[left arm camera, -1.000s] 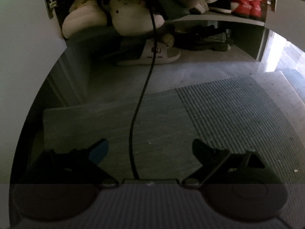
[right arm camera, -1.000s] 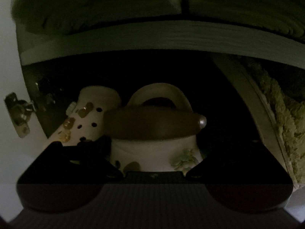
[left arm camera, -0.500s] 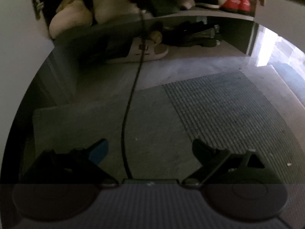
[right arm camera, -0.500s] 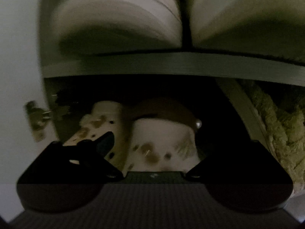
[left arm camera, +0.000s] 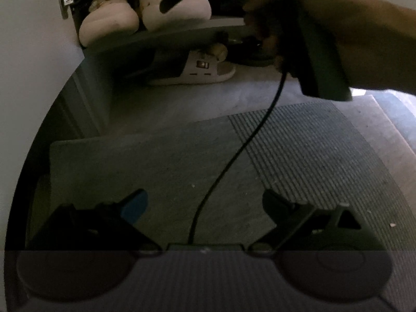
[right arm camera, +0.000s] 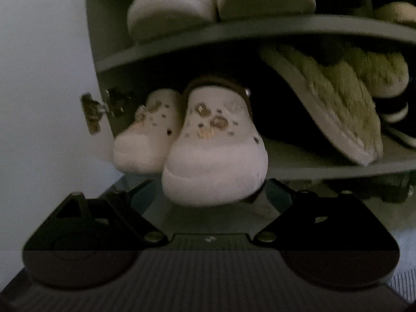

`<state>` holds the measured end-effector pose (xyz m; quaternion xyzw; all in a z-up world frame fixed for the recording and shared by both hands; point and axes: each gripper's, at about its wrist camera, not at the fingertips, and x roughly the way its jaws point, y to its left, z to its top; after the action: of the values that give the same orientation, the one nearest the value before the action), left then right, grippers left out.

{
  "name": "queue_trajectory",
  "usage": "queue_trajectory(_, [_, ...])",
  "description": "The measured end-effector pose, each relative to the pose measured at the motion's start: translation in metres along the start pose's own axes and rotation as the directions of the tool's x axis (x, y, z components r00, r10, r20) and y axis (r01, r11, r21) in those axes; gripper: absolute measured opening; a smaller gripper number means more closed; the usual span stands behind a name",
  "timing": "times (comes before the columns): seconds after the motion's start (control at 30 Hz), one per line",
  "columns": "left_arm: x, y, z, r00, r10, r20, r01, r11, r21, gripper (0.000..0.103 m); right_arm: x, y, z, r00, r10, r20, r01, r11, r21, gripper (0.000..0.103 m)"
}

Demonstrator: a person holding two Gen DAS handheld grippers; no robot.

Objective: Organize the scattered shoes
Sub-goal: 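Set the clog beside its pair on the shelf and open the right tool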

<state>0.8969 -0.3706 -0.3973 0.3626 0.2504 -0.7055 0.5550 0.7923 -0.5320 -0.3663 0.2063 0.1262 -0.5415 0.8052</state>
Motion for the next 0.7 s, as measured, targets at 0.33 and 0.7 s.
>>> queue_trajectory(0.33, [0.003,0.003,0.001,0.999,-0.027,-0.018,0.026,0.998,-0.052,0.097,0.033,-0.005,0.021,1.0,-0.005,-0.03,0.007,0.997,0.076,0.074])
queue_trajectory(0.7, [0.012,0.025,-0.008,0.995,-0.085,-0.049,0.076,0.984,-0.162,0.1,-0.024,-0.057,-0.01,0.994,-0.044,-0.097,0.033,0.993,-0.115,0.073])
